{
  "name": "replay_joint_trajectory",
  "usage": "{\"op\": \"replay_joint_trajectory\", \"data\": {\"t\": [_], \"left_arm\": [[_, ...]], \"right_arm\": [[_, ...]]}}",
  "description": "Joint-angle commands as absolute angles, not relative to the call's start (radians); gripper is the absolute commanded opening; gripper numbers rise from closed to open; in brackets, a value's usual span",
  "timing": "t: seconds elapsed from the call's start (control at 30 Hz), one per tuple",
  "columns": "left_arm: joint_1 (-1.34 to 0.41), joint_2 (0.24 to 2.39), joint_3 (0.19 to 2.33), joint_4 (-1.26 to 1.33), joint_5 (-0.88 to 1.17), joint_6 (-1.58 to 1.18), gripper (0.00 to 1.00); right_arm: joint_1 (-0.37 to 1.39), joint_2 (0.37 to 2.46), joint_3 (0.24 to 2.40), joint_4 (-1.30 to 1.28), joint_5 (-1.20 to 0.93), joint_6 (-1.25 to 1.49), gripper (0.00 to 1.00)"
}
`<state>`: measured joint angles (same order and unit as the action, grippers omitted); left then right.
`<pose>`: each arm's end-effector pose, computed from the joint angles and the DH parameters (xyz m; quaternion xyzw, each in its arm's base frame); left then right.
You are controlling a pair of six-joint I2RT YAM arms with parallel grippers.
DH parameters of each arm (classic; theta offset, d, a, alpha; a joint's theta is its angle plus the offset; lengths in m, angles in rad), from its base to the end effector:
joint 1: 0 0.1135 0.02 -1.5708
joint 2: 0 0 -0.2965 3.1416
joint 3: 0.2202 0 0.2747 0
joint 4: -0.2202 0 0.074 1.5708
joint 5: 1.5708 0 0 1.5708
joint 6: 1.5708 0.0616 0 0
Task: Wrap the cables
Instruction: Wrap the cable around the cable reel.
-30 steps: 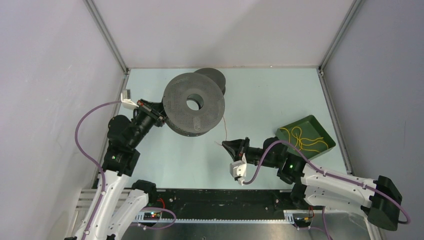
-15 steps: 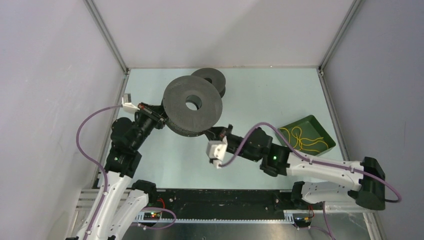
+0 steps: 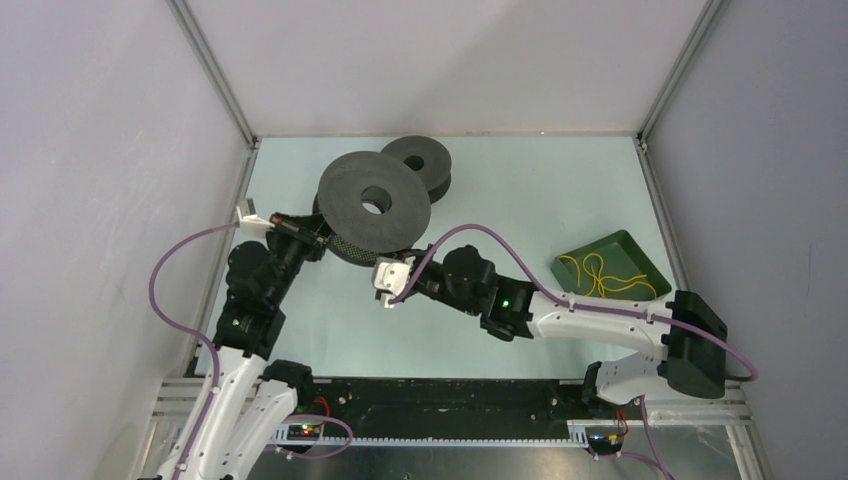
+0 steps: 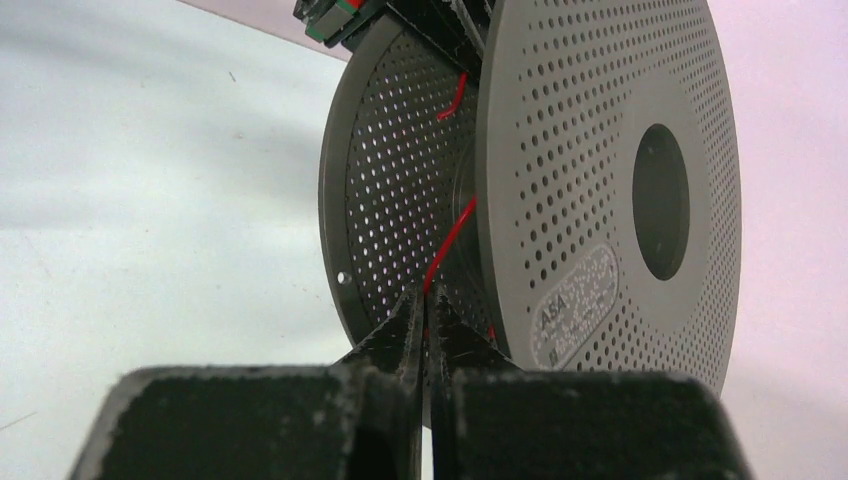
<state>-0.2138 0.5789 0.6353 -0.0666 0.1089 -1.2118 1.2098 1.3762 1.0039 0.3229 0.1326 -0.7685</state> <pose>0.1660 -0.0429 0.3494 -0.3060 0.6414 -0.4886 0.5061 0.1380 0.3424 0.3561 -0.5788 0.4353 0.1037 0.6817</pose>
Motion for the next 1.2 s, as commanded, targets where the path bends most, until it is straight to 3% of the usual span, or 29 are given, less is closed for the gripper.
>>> {"op": "replay_joint_trajectory", "data": {"t": [0.0,1.17], "left_arm": [[-0.215,0.552,0.655,0.04,0.132,-1.218,0.0],[-0.241,0.522,0.585,0.061,0.095,-1.153,0.0]], "right_arm": [[1.218,1.407,1.074,0.415,0.153,-0.737,0.0],[1.233,1.831,1.589,0.164,0.544,-0.412,0.0]]}}
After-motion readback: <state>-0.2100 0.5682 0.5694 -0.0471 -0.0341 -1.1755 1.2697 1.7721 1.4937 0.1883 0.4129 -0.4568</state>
